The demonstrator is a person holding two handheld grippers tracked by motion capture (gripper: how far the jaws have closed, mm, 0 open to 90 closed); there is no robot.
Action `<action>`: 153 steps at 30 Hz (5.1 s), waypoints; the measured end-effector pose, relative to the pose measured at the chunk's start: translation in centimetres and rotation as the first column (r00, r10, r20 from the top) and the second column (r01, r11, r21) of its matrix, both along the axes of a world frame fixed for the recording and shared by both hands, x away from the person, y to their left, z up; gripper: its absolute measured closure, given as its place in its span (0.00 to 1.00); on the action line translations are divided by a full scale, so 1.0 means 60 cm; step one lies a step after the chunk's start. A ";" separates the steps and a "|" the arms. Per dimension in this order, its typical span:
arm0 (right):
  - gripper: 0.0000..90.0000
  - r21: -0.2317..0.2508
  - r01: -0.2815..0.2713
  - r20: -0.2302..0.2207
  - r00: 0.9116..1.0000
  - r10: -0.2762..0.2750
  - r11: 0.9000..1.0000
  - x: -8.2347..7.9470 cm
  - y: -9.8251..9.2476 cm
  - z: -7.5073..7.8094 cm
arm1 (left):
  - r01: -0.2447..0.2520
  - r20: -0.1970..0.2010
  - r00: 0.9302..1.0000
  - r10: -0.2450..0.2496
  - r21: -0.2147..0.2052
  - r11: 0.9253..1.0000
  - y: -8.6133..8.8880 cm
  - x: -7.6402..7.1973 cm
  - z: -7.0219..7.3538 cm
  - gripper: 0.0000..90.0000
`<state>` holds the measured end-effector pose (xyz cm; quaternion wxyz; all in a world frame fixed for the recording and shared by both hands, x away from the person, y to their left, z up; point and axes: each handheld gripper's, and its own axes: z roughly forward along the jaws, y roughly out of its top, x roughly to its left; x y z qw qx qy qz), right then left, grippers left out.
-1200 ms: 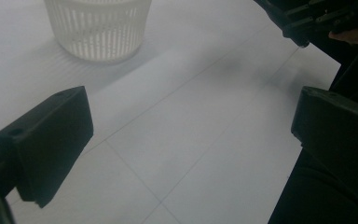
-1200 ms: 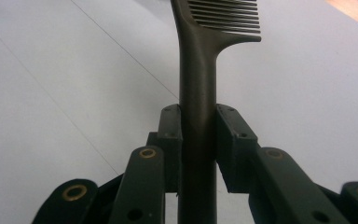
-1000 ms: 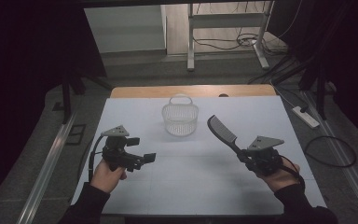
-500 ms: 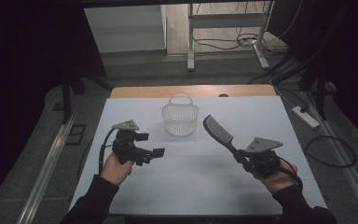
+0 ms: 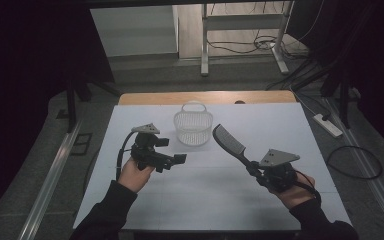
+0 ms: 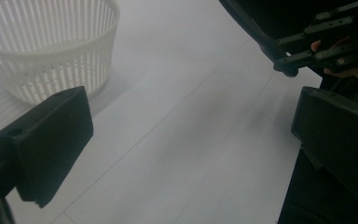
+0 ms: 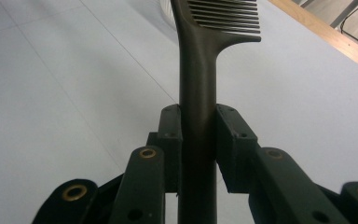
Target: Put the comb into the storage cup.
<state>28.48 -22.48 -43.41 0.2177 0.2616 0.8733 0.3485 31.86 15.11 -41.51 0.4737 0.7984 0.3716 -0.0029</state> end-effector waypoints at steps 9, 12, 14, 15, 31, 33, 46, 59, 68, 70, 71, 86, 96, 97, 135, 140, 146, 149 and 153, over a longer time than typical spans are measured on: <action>0.81 -0.002 -0.028 0.021 0.999 0.028 1.000 -0.006 0.012 -0.001 | 0.044 -0.005 0.999 -0.044 -0.017 0.999 -0.022 0.008 0.001 0.00; 0.81 -0.001 -0.039 0.030 0.999 0.039 0.999 -0.009 0.017 -0.002 | 0.050 -0.009 0.999 -0.050 -0.013 0.999 -0.027 0.006 -0.002 0.00; 0.81 0.000 -0.046 0.036 0.998 0.046 0.999 -0.011 0.021 -0.002 | 0.050 -0.014 0.999 -0.050 -0.013 0.999 -0.027 0.005 -0.004 0.00; 0.81 -0.001 -0.049 0.037 0.998 0.049 0.999 -0.012 0.022 -0.002 | 0.051 -0.018 0.999 -0.051 -0.016 0.999 -0.026 0.004 -0.005 0.00; 0.81 -0.003 -0.102 0.083 0.991 0.102 0.995 -0.033 0.057 -0.005 | 0.076 -0.060 0.995 -0.079 -0.060 0.995 -0.031 0.002 -0.013 0.00; 0.81 -0.004 -0.113 0.087 0.990 0.113 0.994 -0.036 0.061 -0.005 | 0.080 -0.065 0.994 -0.084 -0.068 0.995 -0.031 0.003 -0.014 0.00; 0.81 -0.004 -0.151 0.114 0.982 0.150 0.989 -0.049 0.083 -0.006 | 0.098 -0.125 0.986 -0.114 -0.133 0.986 -0.040 0.006 -0.018 0.00; 0.81 -0.013 -0.180 0.129 0.975 0.180 0.984 -0.056 0.096 -0.008 | 0.104 -0.177 0.976 -0.130 -0.149 0.983 -0.056 0.009 -0.017 0.00; 0.81 -0.016 -0.178 0.134 0.975 0.178 0.984 -0.055 0.097 -0.010 | 0.099 -0.246 0.959 -0.144 -0.185 0.978 -0.053 0.010 -0.016 0.42; 0.81 -0.018 -0.177 0.134 0.975 0.178 0.984 -0.055 0.097 -0.010 | 0.100 -0.254 0.956 -0.147 -0.189 0.977 -0.053 0.010 -0.017 0.51; 0.81 -0.018 -0.178 0.134 0.975 0.179 0.984 -0.055 0.097 -0.010 | 0.100 -0.258 0.955 -0.150 -0.194 0.976 -0.053 0.011 -0.018 0.55; 0.81 -0.015 -0.183 0.128 0.975 0.184 0.983 -0.052 0.098 -0.013 | 0.109 -0.329 0.919 -0.216 -0.316 0.943 -0.047 0.015 -0.029 0.88; 0.79 -0.024 -0.189 0.129 0.973 0.190 0.982 -0.049 0.099 -0.018 | 0.102 -0.339 0.915 -0.220 -0.333 0.937 -0.048 0.011 -0.028 0.93; 0.79 -0.022 -0.189 0.129 0.973 0.191 0.982 -0.049 0.099 -0.018 | 0.104 -0.335 0.916 -0.220 -0.331 0.938 -0.048 0.011 -0.028 0.93; 0.27 0.099 -0.096 -0.035 0.994 0.100 0.990 -0.026 0.063 -0.009 | 0.094 -0.195 0.971 -0.140 -0.229 0.969 -0.034 0.007 0.003 0.93; 0.21 0.109 -0.068 -0.081 0.994 0.077 0.992 -0.020 0.052 -0.009 | 0.083 -0.170 0.978 -0.119 -0.205 0.975 -0.026 0.008 0.009 0.93; 0.18 0.095 -0.032 -0.122 0.992 0.043 0.995 -0.015 0.042 -0.012 | 0.077 -0.147 0.984 -0.103 -0.176 0.981 -0.021 0.011 0.017 0.92; 0.17 0.102 -0.024 -0.133 0.990 0.038 0.995 -0.014 0.037 -0.012 | 0.070 -0.135 0.987 -0.093 -0.162 0.984 -0.018 0.013 0.022 0.92; 0.14 0.092 -0.012 -0.151 0.988 0.026 0.996 -0.015 0.030 -0.013 | 0.066 -0.123 0.989 -0.084 -0.146 0.987 -0.013 0.016 0.027 0.92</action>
